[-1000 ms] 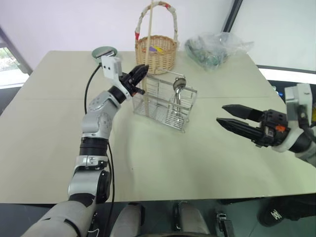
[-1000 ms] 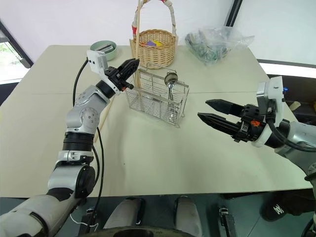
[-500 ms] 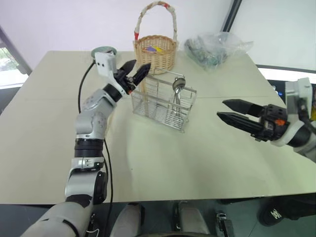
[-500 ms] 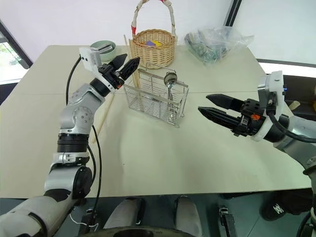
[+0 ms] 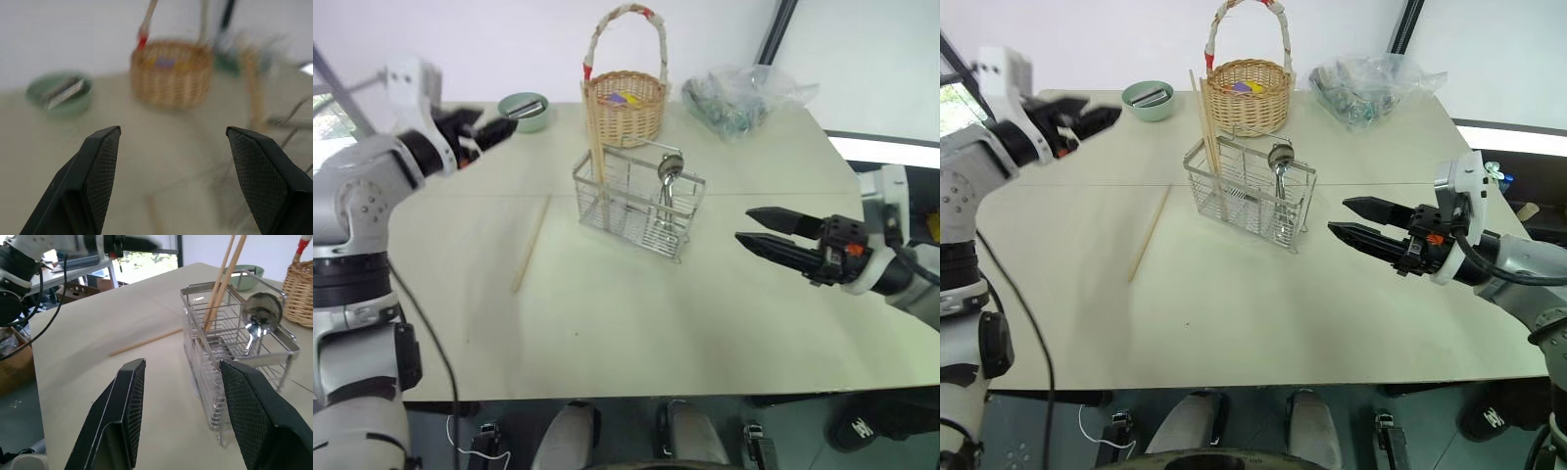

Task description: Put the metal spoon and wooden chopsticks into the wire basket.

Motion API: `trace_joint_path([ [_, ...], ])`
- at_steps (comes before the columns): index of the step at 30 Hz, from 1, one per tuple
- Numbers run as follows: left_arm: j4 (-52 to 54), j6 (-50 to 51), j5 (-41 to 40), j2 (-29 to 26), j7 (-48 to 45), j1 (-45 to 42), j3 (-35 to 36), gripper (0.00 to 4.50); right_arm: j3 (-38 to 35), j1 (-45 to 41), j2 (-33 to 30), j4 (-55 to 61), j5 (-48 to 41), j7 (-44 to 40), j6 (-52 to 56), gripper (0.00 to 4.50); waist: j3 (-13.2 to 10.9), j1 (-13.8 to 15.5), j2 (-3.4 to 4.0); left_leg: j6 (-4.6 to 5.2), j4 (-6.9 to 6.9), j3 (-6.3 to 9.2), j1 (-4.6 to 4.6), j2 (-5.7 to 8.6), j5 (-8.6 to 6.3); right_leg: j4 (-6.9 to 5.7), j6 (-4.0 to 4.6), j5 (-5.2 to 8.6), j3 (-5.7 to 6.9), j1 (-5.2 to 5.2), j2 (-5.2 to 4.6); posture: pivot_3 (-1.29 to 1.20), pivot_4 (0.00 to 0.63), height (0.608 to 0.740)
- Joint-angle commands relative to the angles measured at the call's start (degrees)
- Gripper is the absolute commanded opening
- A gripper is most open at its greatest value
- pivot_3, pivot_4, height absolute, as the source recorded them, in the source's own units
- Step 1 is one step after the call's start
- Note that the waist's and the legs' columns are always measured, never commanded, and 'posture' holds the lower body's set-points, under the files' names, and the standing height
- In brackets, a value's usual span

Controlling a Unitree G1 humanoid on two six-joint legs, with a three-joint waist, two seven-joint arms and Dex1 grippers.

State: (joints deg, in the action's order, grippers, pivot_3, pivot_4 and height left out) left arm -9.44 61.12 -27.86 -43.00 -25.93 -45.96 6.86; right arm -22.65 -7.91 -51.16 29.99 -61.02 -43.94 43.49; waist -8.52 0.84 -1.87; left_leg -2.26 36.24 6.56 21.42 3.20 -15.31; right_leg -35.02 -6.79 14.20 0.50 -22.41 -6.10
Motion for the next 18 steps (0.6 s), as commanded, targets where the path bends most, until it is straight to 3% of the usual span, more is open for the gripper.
trace_joint_path([
  [1, 1.07, 4.65, 1.60, 3.45, 0.84, 1.80, -4.63, 3.63, 0.41, -1.87, 0.32, -0.49, 0.74, -0.80, -1.32, 2.47, -0.01, -0.02, -0.01, 0.00, -0.01, -0.01, -0.01, 0.01, 0.00, -0.01, -0.01, -0.01, -0.01, -0.01, -0.03, 0.00, 0.150, 0.681],
  [8, -7.20, 3.47, 6.57, 8.69, 1.23, -1.19, -8.95, 3.63, 1.47, -4.29, 0.67, -1.59, 0.92, -0.85, -0.74, 2.47, -0.13, -0.19, -0.19, -0.02, -0.14, -0.06, 0.20, -0.01, 0.00, -0.02, 0.00, -0.03, -0.02, -0.34, -0.11, 0.00, 0.150, 0.681],
  [18, -26.26, -3.19, 14.34, 14.46, -0.21, -7.78, -12.21, 3.63, -2.55, 1.00, 2.37, 2.08, -0.61, 2.09, -0.70, 2.47, -0.10, 0.48, -0.18, -0.02, -0.07, -0.07, 0.11, 0.10, 0.00, -0.02, -0.04, -0.04, 0.04, -0.17, -0.37, 0.00, 0.150, 0.681],
])
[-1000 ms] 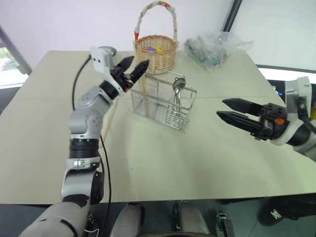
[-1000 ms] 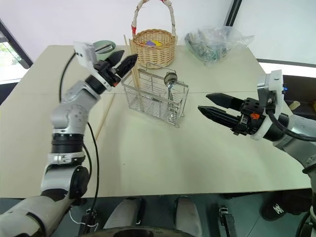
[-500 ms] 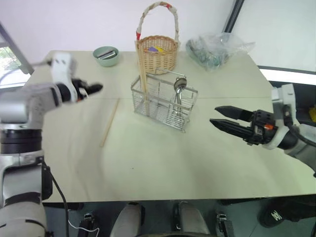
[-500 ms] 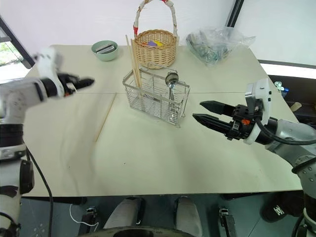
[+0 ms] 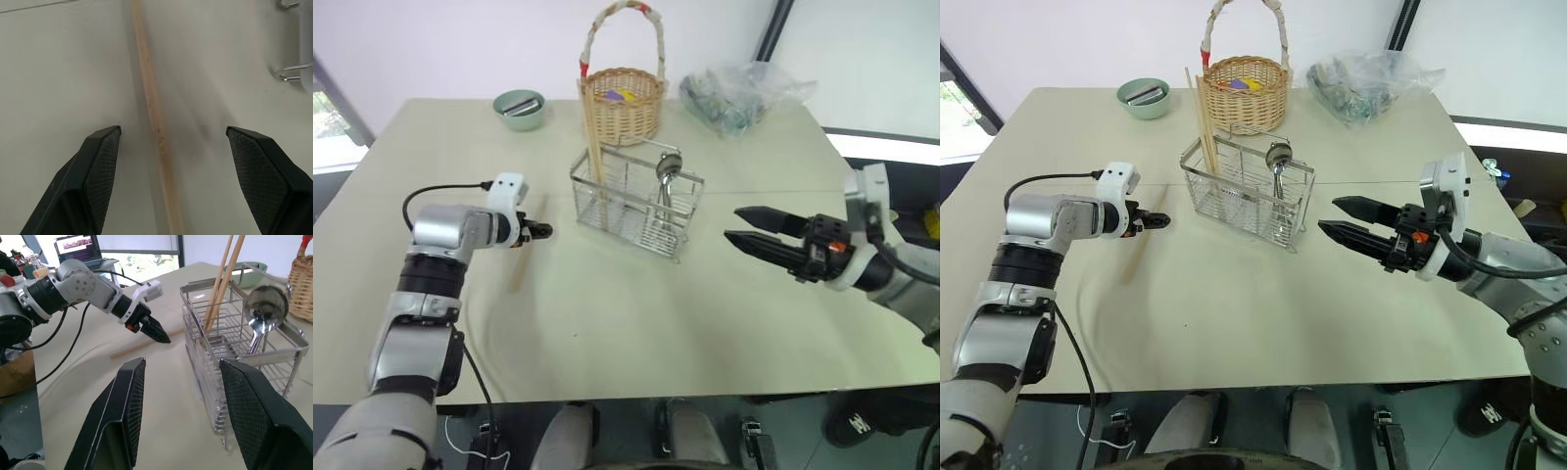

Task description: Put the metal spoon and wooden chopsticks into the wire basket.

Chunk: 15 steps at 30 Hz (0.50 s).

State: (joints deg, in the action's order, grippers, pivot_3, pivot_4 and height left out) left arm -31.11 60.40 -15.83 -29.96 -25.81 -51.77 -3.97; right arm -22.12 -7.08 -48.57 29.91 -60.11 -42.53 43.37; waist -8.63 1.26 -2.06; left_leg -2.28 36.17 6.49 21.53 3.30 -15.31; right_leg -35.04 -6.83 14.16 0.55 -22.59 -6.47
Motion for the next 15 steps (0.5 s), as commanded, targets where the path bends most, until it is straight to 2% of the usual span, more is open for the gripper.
trace_joint_path([
  [1, -6.64, -3.29, 3.03, 2.15, -0.48, -2.63, -1.53, 3.63, -3.29, 0.36, -0.21, 2.34, -1.65, 0.90, -0.58, 2.47, 0.02, 0.16, 0.03, 0.00, 0.00, -0.03, -0.05, 0.00, 0.00, 0.00, 0.00, 0.00, 0.00, 0.03, -0.01, 0.00, 0.150, 0.681],
  [5, -13.99, -6.91, 5.50, 4.98, -1.10, -5.12, -1.71, 3.63, -3.84, 0.80, -0.33, 2.82, -1.95, 1.64, -0.58, 2.47, 0.18, 1.11, 0.29, 0.00, 0.03, -0.05, -0.14, 0.00, 0.00, 0.00, -0.01, 0.01, 0.00, 0.12, 0.00, 0.00, 0.150, 0.681],
  [6, -15.29, -7.33, 5.76, 5.50, -1.21, -5.73, -1.33, 3.39, -3.87, 0.83, -0.33, 2.91, -2.01, 1.81, -0.59, 2.47, 0.21, 1.14, 0.34, 0.00, 0.03, -0.04, -0.14, 0.00, 0.00, 0.00, -0.02, 0.01, 0.05, 0.16, -0.01, 0.00, 0.150, 0.681],
  [8, -17.17, -8.75, 6.38, 6.41, -0.71, -6.80, -0.53, 2.86, -3.98, 0.97, -0.28, 3.10, -2.10, 2.15, -0.65, 2.47, 0.21, 1.14, 0.35, 0.00, 0.04, -0.04, -0.15, 0.00, 0.00, 0.00, -0.03, 0.02, 0.08, 0.19, -0.01, 0.00, 0.150, 0.681],
  [11, -19.01, -10.20, 7.01, 7.08, -0.49, -8.03, 0.60, 1.44, -4.07, 1.34, -0.21, 3.33, -2.16, 2.49, -0.85, 2.47, 0.21, 1.15, 0.35, 0.02, 0.05, -0.04, -0.12, 0.02, 0.01, 0.00, -0.08, 0.04, 0.09, 0.19, 0.00, 0.00, 0.150, 0.681],
  [13, -19.56, -10.37, 7.48, 7.19, -0.38, -8.45, 1.25, 0.34, -4.07, 1.57, -0.16, 3.41, -2.18, 2.60, -0.98, 2.47, 0.21, 1.20, 0.34, 0.02, 0.05, -0.03, -0.10, 0.04, 0.01, 0.00, -0.10, 0.05, 0.10, 0.18, -0.02, 0.00, 0.150, 0.681],
  [14, -19.75, -10.51, 7.74, 7.18, -0.40, -8.54, 1.43, 0.03, -4.03, 1.60, -0.14, 3.38, -2.20, 2.65, -1.02, 2.47, 0.21, 1.24, 0.34, 0.02, 0.05, -0.02, -0.08, 0.07, 0.01, 0.00, -0.11, 0.05, 0.11, 0.18, -0.04, 0.00, 0.150, 0.681],
  [15, -19.81, -10.68, 8.04, 7.12, -0.45, -8.56, 1.54, 0.03, -4.00, 1.61, -0.13, 3.34, -2.23, 2.71, -1.04, 2.47, 0.21, 1.25, 0.34, 0.02, 0.05, -0.01, -0.07, 0.10, 0.01, 0.00, -0.12, 0.05, 0.11, 0.18, -0.07, 0.00, 0.150, 0.681],
])
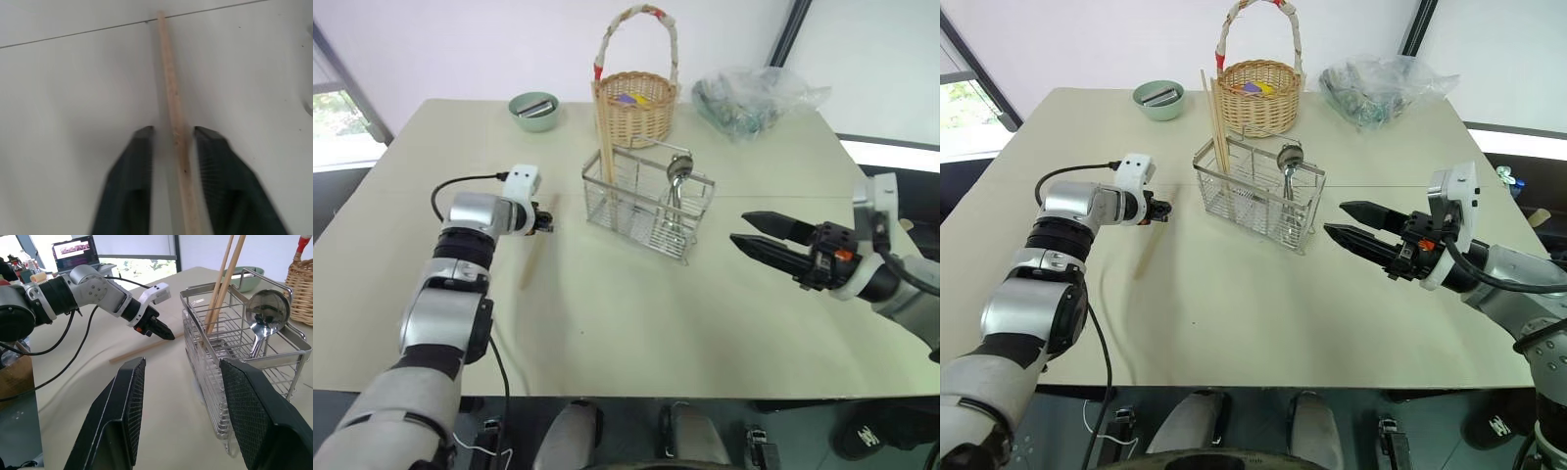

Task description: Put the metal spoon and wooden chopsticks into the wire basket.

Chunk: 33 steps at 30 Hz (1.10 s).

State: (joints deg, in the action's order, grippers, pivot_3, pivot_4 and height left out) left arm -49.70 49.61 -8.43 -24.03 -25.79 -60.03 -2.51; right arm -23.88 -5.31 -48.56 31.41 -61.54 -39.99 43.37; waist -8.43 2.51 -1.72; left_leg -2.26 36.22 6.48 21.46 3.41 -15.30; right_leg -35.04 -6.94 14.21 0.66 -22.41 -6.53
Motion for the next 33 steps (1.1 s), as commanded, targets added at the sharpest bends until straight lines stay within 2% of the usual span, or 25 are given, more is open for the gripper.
trace_joint_path([
  [1, -1.12, 0.14, 0.81, 1.00, -0.43, -0.27, 0.30, 0.03, -2.17, -0.17, -0.13, 1.81, -0.78, 0.19, -1.08, 2.47, 0.00, -0.01, 0.00, 0.00, 0.00, 0.00, 0.00, 0.03, 0.00, 0.00, -0.02, 0.01, 0.00, 0.00, -0.03, 0.00, 0.150, 0.681],
  [6, 1.01, -2.13, 0.89, 0.00, 1.89, -0.14, 3.01, 0.03, -1.62, -0.34, -0.57, 1.21, -0.27, -0.87, -1.22, 2.47, -0.03, -0.19, -0.05, 0.00, -0.01, 0.02, 0.00, 0.04, 0.00, -0.01, -0.05, 0.03, 0.01, -0.01, -0.04, 0.00, 0.150, 0.681],
  [10, 7.01, -14.54, -2.15, -0.62, 8.32, -1.34, 11.56, 0.03, -0.89, -0.81, -1.60, 0.77, 0.39, -2.39, -0.84, 2.47, -0.19, -0.31, -0.29, 0.00, -0.03, 0.03, 0.07, -0.04, 0.00, -0.01, -0.05, 0.02, 0.01, -0.13, -0.01, 0.00, 0.150, 0.681],
  [14, 14.58, -24.98, -9.80, 0.15, 10.30, -3.54, 22.08, 0.03, -0.60, -2.13, -2.73, 0.36, 0.11, -3.24, -0.39, 2.47, -0.24, -0.34, -0.38, -0.03, -0.04, -0.01, 0.24, -0.10, 0.00, 0.00, -0.03, 0.01, -0.01, -0.33, -0.04, 0.00, 0.150, 0.681],
  [17, 19.60, -27.06, -17.35, 1.11, 10.80, -6.52, 29.00, 0.03, -0.33, -2.71, -2.96, 0.12, 0.12, -3.31, -0.12, 2.47, -0.24, -0.29, -0.38, -0.04, -0.03, -0.03, 0.31, -0.08, 0.00, 0.05, -0.03, 0.01, 0.00, -0.34, -0.09, 0.00, 0.150, 0.681],
  [19, 21.95, -27.32, -20.60, 1.65, 10.76, -8.21, 31.09, 0.03, -0.15, -2.67, -2.83, 0.20, 0.22, -3.42, -0.06, 2.47, -0.24, -0.26, -0.38, -0.03, -0.03, -0.06, 0.31, -0.05, 0.00, 0.07, -0.03, 0.01, 0.00, -0.32, -0.10, 0.00, 0.150, 0.681],
  [24, 23.08, -26.31, -25.06, 4.68, 10.44, -12.10, 30.99, 0.03, 0.38, -2.23, -1.98, 0.65, 0.43, -2.96, -0.38, 2.47, -0.23, -0.07, -0.41, -0.01, 0.02, -0.04, 0.07, 0.07, -0.01, 0.07, -0.08, 0.01, 0.04, 0.01, -0.10, 0.00, 0.150, 0.681],
  [33, 23.49, -29.41, -22.39, 12.37, 6.52, -8.50, 22.70, 0.03, -1.12, -1.10, -1.07, 2.29, -0.47, -0.73, -0.60, 2.47, -0.24, -0.33, -0.41, 0.01, 0.04, -0.05, 0.01, 0.00, 0.00, 0.05, -0.14, -0.03, 0.02, 0.02, 0.04, 0.00, 0.150, 0.681],
])
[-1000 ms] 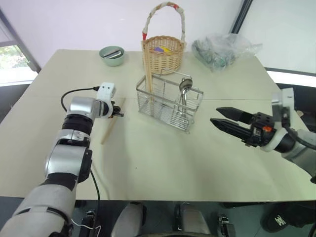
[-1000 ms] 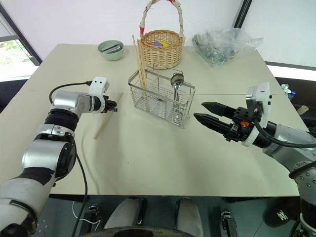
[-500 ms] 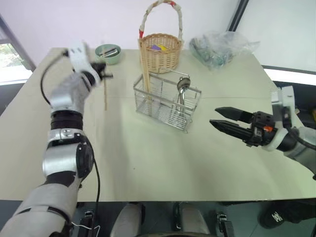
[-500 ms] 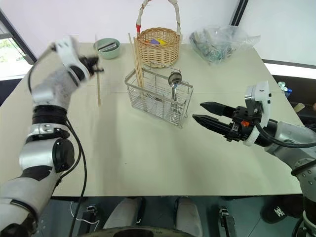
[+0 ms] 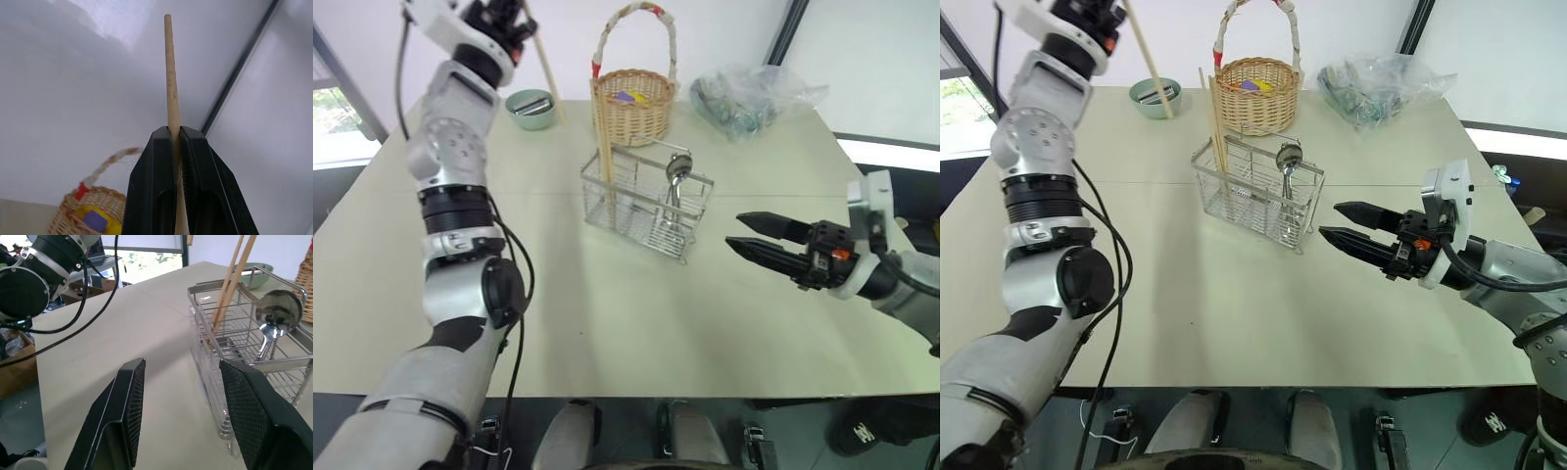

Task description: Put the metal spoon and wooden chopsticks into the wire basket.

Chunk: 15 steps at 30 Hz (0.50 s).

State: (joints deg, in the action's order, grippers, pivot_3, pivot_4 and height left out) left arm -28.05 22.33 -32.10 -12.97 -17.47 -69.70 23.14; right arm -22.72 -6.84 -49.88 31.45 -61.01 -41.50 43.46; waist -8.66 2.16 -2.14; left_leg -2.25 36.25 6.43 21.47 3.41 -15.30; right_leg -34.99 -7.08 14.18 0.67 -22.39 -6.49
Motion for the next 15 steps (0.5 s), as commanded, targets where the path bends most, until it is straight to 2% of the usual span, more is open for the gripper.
trace_joint_path([
  [1, 1.94, -2.95, 2.08, 1.80, -2.24, 1.86, -3.99, 0.03, -2.58, 0.74, 0.29, 2.49, -1.22, 1.07, -0.67, 2.47, 0.00, 0.01, 0.00, 0.00, -0.02, -0.01, 0.01, 0.00, 0.00, 0.01, 0.00, 0.00, -0.01, -0.02, 0.00, 0.00, 0.150, 0.681],
  [10, 2.35, -11.80, 9.41, 5.10, -7.62, 10.27, -13.02, 0.03, -4.21, 2.03, -0.09, 3.19, -2.70, 2.89, -0.67, 2.47, 0.00, 0.15, 0.02, 0.01, -0.01, -0.06, 0.02, 0.00, -0.01, 0.03, 0.02, 0.00, -0.05, -0.01, -0.01, 0.00, 0.150, 0.681],
  [13, 3.51, -12.49, 9.24, 6.66, -7.52, 13.12, -13.42, 1.14, -4.35, 1.90, -0.20, 2.98, -2.83, 3.06, -0.59, 2.47, 0.00, 0.14, 0.01, 0.02, 0.01, -0.03, 0.03, 0.00, -0.01, 0.03, 0.02, 0.00, -0.04, 0.00, -0.01, 0.00, 0.150, 0.681],
  [15, 5.01, -13.03, 9.18, 7.37, -6.97, 14.39, -13.38, 2.19, -4.36, 1.94, -0.25, 2.92, -2.92, 3.13, -0.57, 2.47, -0.01, 0.14, 0.01, 0.02, 0.01, -0.03, 0.05, 0.00, -0.01, 0.03, 0.02, 0.00, -0.04, -0.02, -0.01, 0.00, 0.150, 0.681],
])
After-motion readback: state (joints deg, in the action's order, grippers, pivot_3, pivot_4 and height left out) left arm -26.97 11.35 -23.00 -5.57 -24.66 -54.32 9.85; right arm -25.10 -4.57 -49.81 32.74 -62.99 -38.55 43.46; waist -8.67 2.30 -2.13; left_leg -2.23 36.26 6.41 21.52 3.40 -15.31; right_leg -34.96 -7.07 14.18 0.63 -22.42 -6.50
